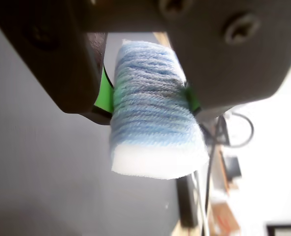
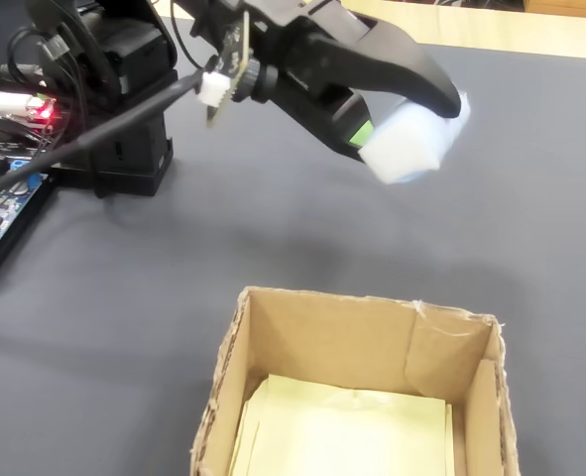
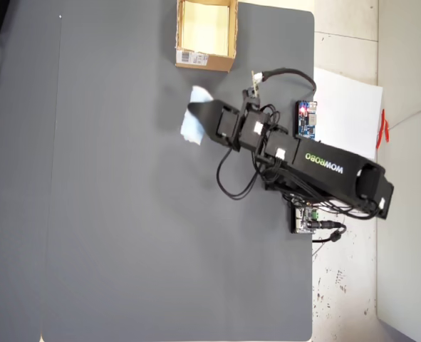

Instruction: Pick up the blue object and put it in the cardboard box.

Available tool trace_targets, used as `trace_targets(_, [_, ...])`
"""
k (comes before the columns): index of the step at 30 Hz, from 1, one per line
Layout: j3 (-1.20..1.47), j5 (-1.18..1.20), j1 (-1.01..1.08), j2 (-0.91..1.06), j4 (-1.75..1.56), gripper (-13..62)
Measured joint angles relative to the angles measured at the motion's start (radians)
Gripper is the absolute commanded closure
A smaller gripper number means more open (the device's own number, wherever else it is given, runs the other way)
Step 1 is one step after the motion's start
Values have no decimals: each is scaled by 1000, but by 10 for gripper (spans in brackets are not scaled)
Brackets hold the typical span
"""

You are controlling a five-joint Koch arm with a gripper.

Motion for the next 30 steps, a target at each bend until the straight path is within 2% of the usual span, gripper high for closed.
trace_targets(13, [-345, -109, 359, -279, -6, 310])
trace_targets(25, [-462, -133, 509, -422, 112, 299])
trace_targets(28, [-485, -138, 512, -448, 115, 221])
trace_targets(30, [-483, -138, 512, -449, 135, 200])
